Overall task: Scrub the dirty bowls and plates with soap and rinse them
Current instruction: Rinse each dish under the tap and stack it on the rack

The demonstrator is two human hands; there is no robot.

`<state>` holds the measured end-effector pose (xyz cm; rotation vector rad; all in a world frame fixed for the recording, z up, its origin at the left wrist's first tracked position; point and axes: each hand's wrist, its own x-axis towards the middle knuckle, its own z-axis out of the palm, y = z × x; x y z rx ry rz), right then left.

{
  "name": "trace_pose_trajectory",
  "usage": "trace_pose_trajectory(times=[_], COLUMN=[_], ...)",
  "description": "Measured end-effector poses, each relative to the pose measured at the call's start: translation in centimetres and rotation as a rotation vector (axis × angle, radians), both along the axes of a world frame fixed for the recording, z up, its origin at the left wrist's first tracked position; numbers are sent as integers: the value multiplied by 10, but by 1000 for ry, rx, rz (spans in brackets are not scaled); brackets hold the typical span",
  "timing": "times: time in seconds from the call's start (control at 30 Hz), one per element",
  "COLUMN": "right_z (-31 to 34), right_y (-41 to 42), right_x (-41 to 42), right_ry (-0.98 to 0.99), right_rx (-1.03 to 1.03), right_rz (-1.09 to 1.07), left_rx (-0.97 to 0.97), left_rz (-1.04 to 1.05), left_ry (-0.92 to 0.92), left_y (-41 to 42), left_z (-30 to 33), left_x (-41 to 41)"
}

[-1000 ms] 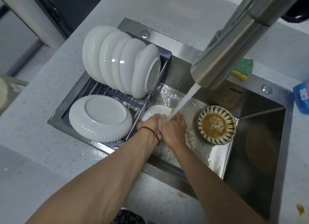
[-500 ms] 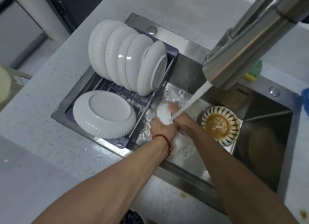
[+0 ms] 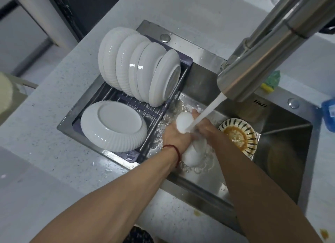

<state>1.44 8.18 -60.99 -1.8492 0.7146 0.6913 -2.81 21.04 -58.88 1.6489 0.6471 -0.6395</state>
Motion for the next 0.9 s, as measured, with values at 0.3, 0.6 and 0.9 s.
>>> trace_pose_trajectory(times=[0.3,0.6,0.9], right_z=[3,-3,-25], right_y=[-37,6,-4], right_x=[-64,-86,-50], right_ry=[-218,-731,-238], right_rx=[373,-480,-561], right_rz=[-516,624,842], left_rx=[-124,-263,-317], left_rz=[161,181,241], left_ry=[165,258,258], left_y=[-9,-1,-4], left_z=[-22,-34,-25], left_x=[21,39,9])
